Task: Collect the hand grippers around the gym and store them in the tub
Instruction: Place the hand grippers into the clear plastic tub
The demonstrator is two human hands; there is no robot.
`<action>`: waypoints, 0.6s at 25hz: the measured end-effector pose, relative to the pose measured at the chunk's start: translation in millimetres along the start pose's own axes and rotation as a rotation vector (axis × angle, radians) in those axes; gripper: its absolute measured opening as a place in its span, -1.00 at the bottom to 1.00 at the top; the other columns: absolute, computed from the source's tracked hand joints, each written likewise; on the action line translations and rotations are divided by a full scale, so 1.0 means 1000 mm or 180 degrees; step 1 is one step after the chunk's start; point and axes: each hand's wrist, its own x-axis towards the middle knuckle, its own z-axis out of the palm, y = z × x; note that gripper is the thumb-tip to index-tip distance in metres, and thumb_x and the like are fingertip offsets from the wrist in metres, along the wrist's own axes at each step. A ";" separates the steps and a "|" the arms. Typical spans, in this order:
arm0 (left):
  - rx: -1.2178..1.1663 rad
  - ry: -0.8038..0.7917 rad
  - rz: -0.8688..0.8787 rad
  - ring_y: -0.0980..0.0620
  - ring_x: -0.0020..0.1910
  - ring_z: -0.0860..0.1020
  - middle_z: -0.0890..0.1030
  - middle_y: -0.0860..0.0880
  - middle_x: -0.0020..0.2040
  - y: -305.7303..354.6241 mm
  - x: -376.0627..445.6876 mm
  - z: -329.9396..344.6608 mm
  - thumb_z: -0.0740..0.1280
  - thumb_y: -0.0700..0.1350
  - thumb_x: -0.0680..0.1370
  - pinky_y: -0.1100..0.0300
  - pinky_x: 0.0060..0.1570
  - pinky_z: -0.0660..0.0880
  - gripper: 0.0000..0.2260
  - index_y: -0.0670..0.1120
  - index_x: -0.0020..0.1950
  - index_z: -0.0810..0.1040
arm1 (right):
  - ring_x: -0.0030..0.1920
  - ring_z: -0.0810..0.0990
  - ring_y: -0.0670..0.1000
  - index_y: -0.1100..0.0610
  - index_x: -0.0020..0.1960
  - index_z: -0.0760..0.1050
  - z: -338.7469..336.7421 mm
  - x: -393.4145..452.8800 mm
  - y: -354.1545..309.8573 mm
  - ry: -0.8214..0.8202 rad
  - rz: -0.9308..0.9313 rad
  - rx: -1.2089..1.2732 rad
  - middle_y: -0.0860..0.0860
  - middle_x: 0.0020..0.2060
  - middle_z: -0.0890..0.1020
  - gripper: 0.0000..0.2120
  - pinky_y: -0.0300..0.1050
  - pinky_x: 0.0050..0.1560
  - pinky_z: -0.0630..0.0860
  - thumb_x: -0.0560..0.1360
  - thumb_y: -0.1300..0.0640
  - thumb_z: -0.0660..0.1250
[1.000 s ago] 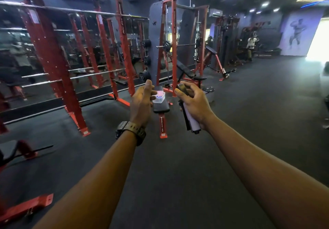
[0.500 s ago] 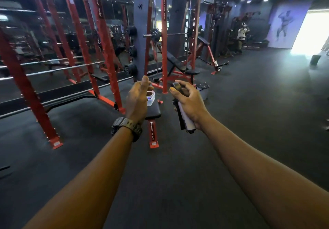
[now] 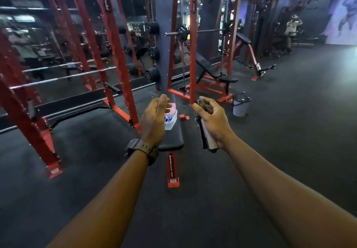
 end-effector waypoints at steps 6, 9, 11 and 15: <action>-0.0048 0.0199 -0.0108 -0.03 0.00 0.64 0.67 0.02 -0.07 -0.106 0.168 0.063 0.12 0.41 0.44 -0.08 0.06 0.55 -0.53 0.08 -0.04 0.58 | 0.03 0.68 -0.04 -0.01 0.25 0.55 0.002 0.188 0.084 -0.0202 0.0002 -0.0190 -0.03 0.03 0.70 -0.66 0.22 0.16 0.60 0.50 -0.02 0.45; -0.0053 0.0270 -0.0233 -0.06 0.00 0.64 0.67 0.01 -0.07 -0.157 0.243 0.085 0.12 0.41 0.45 -0.17 0.11 0.54 -0.52 0.07 -0.03 0.58 | 0.09 0.67 -0.01 -0.02 0.27 0.54 0.013 0.273 0.122 -0.0243 0.0106 -0.0259 -0.03 0.07 0.68 -0.57 0.21 0.19 0.59 0.44 -0.11 0.46; -0.0078 0.0286 -0.0347 -0.06 -0.01 0.64 0.66 0.00 -0.07 -0.186 0.293 0.102 0.13 0.41 0.44 -0.22 0.12 0.54 -0.51 0.06 -0.02 0.58 | 0.14 0.65 -0.02 -0.02 0.29 0.53 0.018 0.330 0.145 -0.0287 0.0198 -0.0271 -0.04 0.11 0.67 -0.55 0.14 0.23 0.58 0.45 -0.11 0.46; -0.0021 0.0306 -0.0461 -0.01 -0.04 0.64 0.66 0.02 -0.06 -0.231 0.382 0.142 0.12 0.41 0.44 -0.12 0.08 0.56 -0.52 0.07 -0.03 0.58 | 0.06 0.62 -0.16 0.07 0.32 0.52 0.024 0.437 0.184 -0.0414 0.0247 -0.0195 -0.08 0.07 0.66 -0.61 -0.19 0.16 0.52 0.52 0.03 0.44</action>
